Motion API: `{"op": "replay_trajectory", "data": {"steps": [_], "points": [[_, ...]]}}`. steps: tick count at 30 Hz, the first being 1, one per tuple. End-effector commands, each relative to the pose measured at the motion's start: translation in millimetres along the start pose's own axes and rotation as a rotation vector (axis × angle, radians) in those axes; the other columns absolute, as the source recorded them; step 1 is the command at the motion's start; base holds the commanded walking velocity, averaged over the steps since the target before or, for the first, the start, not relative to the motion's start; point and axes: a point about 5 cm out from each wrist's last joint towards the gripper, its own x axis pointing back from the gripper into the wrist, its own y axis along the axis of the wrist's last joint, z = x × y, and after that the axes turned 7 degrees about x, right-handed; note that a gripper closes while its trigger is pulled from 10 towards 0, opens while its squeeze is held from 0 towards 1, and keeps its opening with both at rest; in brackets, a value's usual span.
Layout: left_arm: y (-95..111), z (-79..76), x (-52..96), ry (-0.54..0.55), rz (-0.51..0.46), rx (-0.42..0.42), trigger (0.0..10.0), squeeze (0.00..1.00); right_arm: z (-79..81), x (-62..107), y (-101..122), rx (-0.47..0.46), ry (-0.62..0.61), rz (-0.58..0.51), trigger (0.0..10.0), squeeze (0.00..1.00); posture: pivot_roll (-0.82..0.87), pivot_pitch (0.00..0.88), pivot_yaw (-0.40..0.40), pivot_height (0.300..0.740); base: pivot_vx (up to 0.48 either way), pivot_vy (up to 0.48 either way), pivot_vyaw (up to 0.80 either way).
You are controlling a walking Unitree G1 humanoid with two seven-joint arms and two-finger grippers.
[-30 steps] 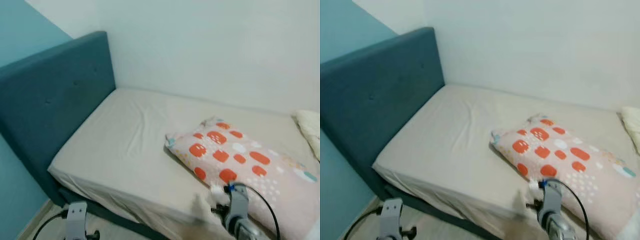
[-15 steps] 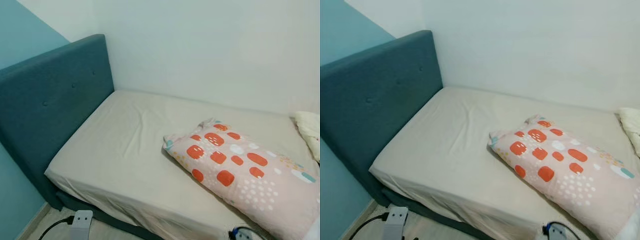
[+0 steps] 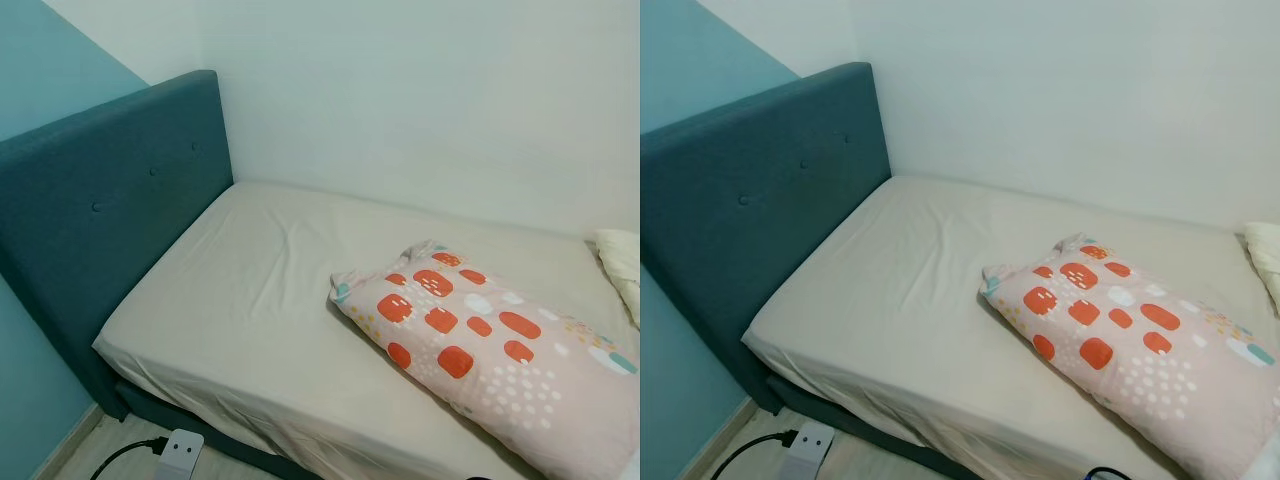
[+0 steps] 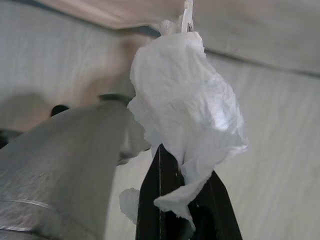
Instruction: Clean up the room
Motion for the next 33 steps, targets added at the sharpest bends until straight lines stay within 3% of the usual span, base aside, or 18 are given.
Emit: {"op": "replay_trajectory", "data": {"steps": [1, 5, 17, 22, 23, 25, 33], "points": [[-6.8, -3.5, 0.5, -0.011, 0.028, -0.002, 10.0, 0.00, 3.5, -1.4, 10.0, 0.021, 0.000, -0.017, 10.0, 0.00, 0.02, 0.000, -0.041, 0.740, 0.000, 0.000, 0.78], [-11.9, -5.6, 1.1, -0.013, 0.043, 0.008, 10.0, 0.00, 18.9, -3.3, 15.8, 0.043, 0.026, -0.026, 10.0, 0.00, 0.02, 0.000, -0.042, 0.740, 0.000, 0.000, 0.78], [-16.4, -18.0, 0.5, -0.037, 0.067, 0.029, 10.0, 0.00, 33.2, -4.4, 18.9, 0.100, 0.043, -0.017, 10.0, 0.00, 0.03, 0.000, -0.037, 0.740, 0.000, 0.000, 0.78], [-3.3, -32.9, -3.3, -0.055, 0.048, 0.034, 10.0, 0.00, 32.1, -4.4, 19.3, 0.106, 0.034, -0.018, 10.0, 0.00, 0.02, 0.000, -0.032, 0.740, 0.000, 0.000, 0.78], [2.9, -46.8, -4.8, -0.071, 0.039, 0.029, 10.0, 0.00, 32.3, -4.4, 18.8, 0.109, 0.033, -0.019, 10.0, 0.00, 0.02, 0.000, -0.032, 0.740, 0.000, 0.000, 0.78], [5.6, -54.4, -5.3, -0.079, 0.036, 0.026, 10.0, 0.00, 32.5, -4.4, 18.6, 0.111, 0.033, -0.019, 10.0, 0.00, 0.02, 0.000, -0.032, 0.740, 0.000, 0.000, 0.78], [10.2, -69.4, -5.8, -0.094, 0.037, 0.020, 10.0, 0.00, 33.6, -4.3, 17.6, 0.123, 0.040, -0.017, 10.0, 0.00, 0.02, 0.000, -0.032, 0.740, 0.000, 0.000, 0.78]]}}
